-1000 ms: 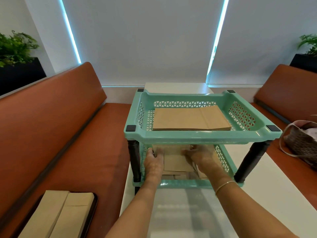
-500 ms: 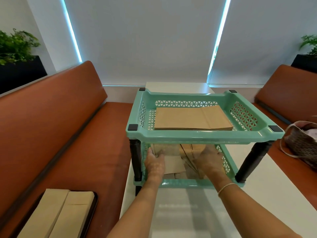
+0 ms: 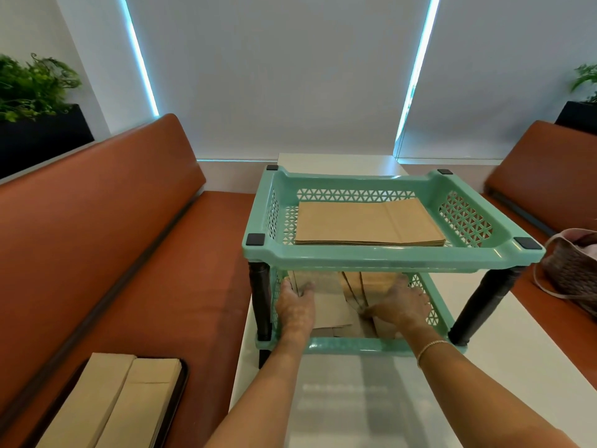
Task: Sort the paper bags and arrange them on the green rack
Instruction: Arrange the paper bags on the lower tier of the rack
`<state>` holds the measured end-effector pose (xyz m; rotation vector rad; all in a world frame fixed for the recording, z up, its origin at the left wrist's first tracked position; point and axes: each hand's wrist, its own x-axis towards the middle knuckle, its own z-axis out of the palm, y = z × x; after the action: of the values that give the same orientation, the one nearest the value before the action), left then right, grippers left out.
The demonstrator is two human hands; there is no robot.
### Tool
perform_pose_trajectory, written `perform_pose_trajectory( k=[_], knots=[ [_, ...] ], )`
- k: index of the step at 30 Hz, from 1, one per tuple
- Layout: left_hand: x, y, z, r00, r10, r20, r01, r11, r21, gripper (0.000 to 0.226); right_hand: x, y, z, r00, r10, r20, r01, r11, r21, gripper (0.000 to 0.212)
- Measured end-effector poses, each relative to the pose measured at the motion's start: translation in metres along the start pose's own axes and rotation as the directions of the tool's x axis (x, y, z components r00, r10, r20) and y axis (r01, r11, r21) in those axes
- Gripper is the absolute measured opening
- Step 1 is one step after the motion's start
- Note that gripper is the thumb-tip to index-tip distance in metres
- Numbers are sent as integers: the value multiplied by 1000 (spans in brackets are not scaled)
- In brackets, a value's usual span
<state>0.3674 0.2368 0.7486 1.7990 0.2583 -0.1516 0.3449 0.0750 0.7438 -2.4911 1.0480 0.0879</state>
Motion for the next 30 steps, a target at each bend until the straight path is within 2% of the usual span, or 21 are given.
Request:
perform_pose_trajectory(
  k=[3,7,11,16,20,22,25,28,30],
  knots=[
    [1,-1,1,1000,12,7,-12,1000,-13,36,1,2,-2,1000,3,1,-3,999,33,118],
    [0,0,0,1000,6,0,-6,1000,-5,36,1,4,-3,1000,-11,26,11,1000,-12,127],
    [-2,1,-1,1000,-1,-1,1,1000,23,35,1,4,-6,1000,-13,-14,13,1000,7,122],
    [-3,3,-1,1000,-13,-5,13,998,57,38,-5,3,-17,996,-55,-63,60,995,80,87],
    [-2,1,0,1000,-24,5,24,997,71,43,-11,-4,-31,968,-244,-65,252,945,207,53],
    [-1,1,0,999,-36,11,35,997,70,46,-14,-8,-33,948,-319,0,318,944,91,45],
    [-1,1,1,999,-43,15,42,997,67,47,-16,-11,-32,954,-300,4,300,953,-27,63],
    [-1,1,0,999,-43,16,42,997,58,46,-20,-12,-34,893,-449,37,448,876,-179,67],
    [-1,0,0,999,-39,17,38,998,44,45,-26,-13,-37,855,-502,133,518,803,-295,68]
  ],
)
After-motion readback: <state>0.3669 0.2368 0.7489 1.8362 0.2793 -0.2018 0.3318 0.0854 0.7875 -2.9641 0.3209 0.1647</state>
